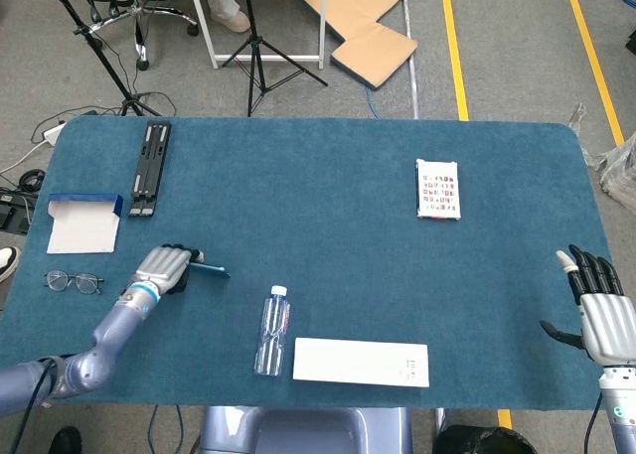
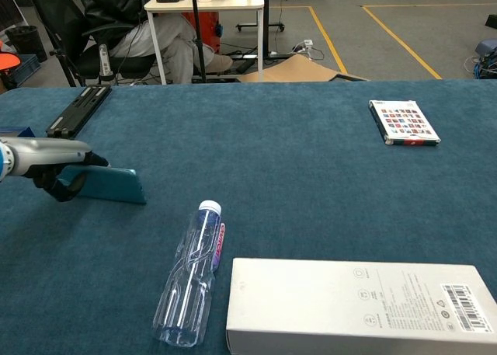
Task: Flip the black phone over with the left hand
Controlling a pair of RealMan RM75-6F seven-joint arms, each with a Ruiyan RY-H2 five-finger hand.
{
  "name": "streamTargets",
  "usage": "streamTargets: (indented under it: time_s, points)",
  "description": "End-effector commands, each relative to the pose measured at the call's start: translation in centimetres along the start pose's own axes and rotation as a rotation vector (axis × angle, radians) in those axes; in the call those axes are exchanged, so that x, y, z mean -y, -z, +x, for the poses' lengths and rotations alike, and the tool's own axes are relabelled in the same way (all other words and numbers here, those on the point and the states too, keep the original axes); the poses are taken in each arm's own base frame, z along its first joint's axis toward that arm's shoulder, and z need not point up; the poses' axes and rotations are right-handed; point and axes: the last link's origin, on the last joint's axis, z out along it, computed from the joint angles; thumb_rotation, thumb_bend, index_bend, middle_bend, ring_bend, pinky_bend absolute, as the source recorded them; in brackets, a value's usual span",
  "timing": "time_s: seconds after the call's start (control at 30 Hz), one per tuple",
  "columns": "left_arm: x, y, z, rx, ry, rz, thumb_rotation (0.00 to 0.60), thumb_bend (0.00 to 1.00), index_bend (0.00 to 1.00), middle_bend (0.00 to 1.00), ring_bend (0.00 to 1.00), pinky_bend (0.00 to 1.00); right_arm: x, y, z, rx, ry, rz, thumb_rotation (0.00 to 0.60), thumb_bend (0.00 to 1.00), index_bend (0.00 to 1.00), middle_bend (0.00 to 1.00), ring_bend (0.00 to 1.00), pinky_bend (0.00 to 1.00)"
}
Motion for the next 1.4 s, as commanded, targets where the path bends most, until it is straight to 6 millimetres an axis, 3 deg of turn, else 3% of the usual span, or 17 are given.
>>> streamTargets:
  time_s: [0.03,0.2,0.47,0.53,0.67,0.73,0.8,0.87,1.17,1.27,1.4]
  points:
    - [-1.4,-1.5,1.3,-0.096,-0.01,0.007,0.6,0.9,0.14,0.03,0.02,0.05,0.0,0.0,-0.1,0.005,0.004,-0.001,0.6,0.0,0.04,0.0,0.0,0.0]
    - [-1.8,-2.4,1.8,-0.165,-0.031,0.009,0.6,0.89,0.01,0.0,0.0,0.0,0.0,0.0,-0.2,0.007,0.006,-0.004,0.6,0.0,0.04,0.0,0.0,0.0]
    - [-2.0,-3.7,2.4,-0.23,-0.077,0.034,0.6,0.84,0.0,0.0,0.0,0.0,-0.1,0.0,-0.4,0.016,0.007,-0.009,0.6,0.0,0.04,0.0,0.0,0.0]
    - [-2.0,-3.9,2.7,-0.252,-0.065,0.036,0.6,0.77,0.0,0.0,0.0,0.0,-0.1,0.0,-0.4,0.015,0.007,-0.01,0.6,0.0,0.04,0.0,0.0,0.0]
    - [-1.3,-3.2,3.9,-0.38,-0.057,0.026,0.6,0.45,0.0,0.0,0.0,0.0,-0.3,-0.1,-0.3,0.015,0.005,-0.015,0.6,0.0,0.04,0.0,0.0,0.0]
    - [-0.2,-2.5,4.6,-0.466,-0.058,0.025,0.6,0.26,0.0,0.0,0.0,0.0,-0.2,-0.1,-0.4,0.018,0.003,-0.014,0.6,0.0,0.04,0.0,0.0,0.0]
    - [2.2,-0.8,5.5,-0.569,-0.051,0.06,0.6,0.08,0.0,0.0,0.0,0.0,-0.2,-0.1,-0.4,0.018,-0.001,-0.01,0.6,0.0,0.04,0.0,0.0,0.0]
    - [4.1,1.1,5.5,-0.603,-0.042,0.069,0.6,0.03,0.0,0.0,0.0,0.0,0.0,-0.1,-0.4,0.016,-0.003,-0.005,0.6,0.0,0.04,0.0,0.0,0.0]
    - [9.6,9.0,3.0,-0.615,-0.027,0.118,0.6,0.01,0.0,0.0,0.0,0.0,0.2,0.0,-0.1,0.006,-0.015,0.006,0.6,0.0,0.04,0.0,0.0,0.0]
    - [10.8,11.4,1.6,-0.601,-0.017,0.127,0.6,0.01,0.0,0.0,0.0,0.0,0.3,0.0,0.0,0.003,-0.018,0.008,0.6,0.0,0.04,0.0,0.0,0.0]
    - [11.5,13.2,0.4,-0.589,-0.008,0.131,0.6,0.01,0.0,0.0,0.0,0.0,0.3,0.0,0.1,0.001,-0.02,0.01,0.6,0.0,0.04,0.0,0.0,0.0]
